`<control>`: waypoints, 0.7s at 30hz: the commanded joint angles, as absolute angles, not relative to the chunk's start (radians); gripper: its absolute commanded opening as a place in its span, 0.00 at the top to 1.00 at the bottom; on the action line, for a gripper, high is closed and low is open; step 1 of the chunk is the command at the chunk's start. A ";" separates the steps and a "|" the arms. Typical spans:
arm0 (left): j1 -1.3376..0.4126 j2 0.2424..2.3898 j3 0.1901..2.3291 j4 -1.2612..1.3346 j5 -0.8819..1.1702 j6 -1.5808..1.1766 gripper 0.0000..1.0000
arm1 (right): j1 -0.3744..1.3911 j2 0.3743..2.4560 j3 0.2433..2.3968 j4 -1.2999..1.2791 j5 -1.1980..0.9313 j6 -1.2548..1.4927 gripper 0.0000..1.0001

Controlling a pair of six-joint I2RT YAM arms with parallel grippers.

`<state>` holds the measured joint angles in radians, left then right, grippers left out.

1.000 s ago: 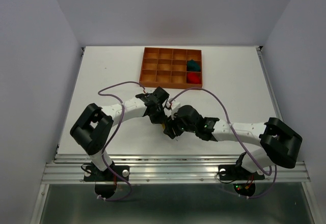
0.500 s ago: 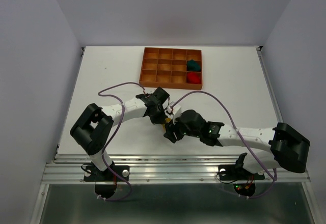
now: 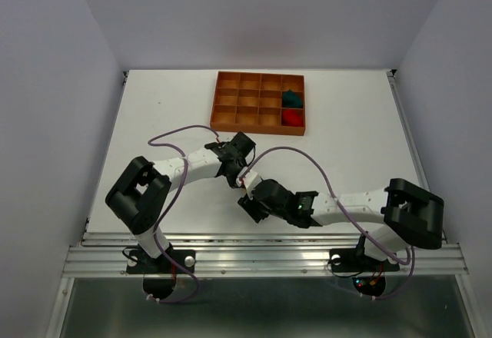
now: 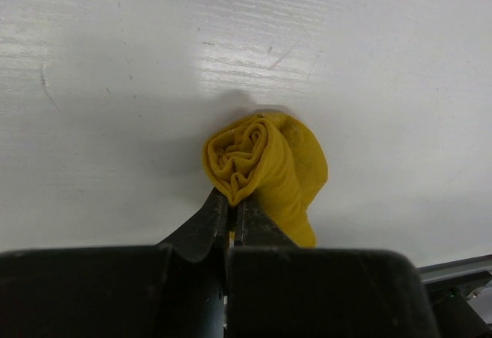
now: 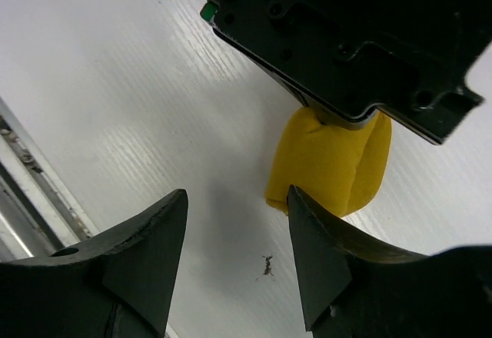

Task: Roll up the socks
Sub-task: Roll the sock at the center of the board.

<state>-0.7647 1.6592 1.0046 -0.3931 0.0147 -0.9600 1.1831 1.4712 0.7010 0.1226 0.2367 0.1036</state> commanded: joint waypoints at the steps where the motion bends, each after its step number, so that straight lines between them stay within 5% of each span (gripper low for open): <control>1: -0.778 1.660 0.966 -0.459 0.031 -0.953 1.00 | 1.209 1.515 0.770 0.114 0.374 0.058 0.39; 21: -0.778 1.655 0.962 -0.466 0.037 -0.953 1.00 | 1.250 1.629 0.861 0.003 0.534 0.025 0.41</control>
<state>-0.7620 1.6573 0.9947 -0.3809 0.0463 -0.9634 1.2396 1.6039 0.8223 0.0143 0.4999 0.0433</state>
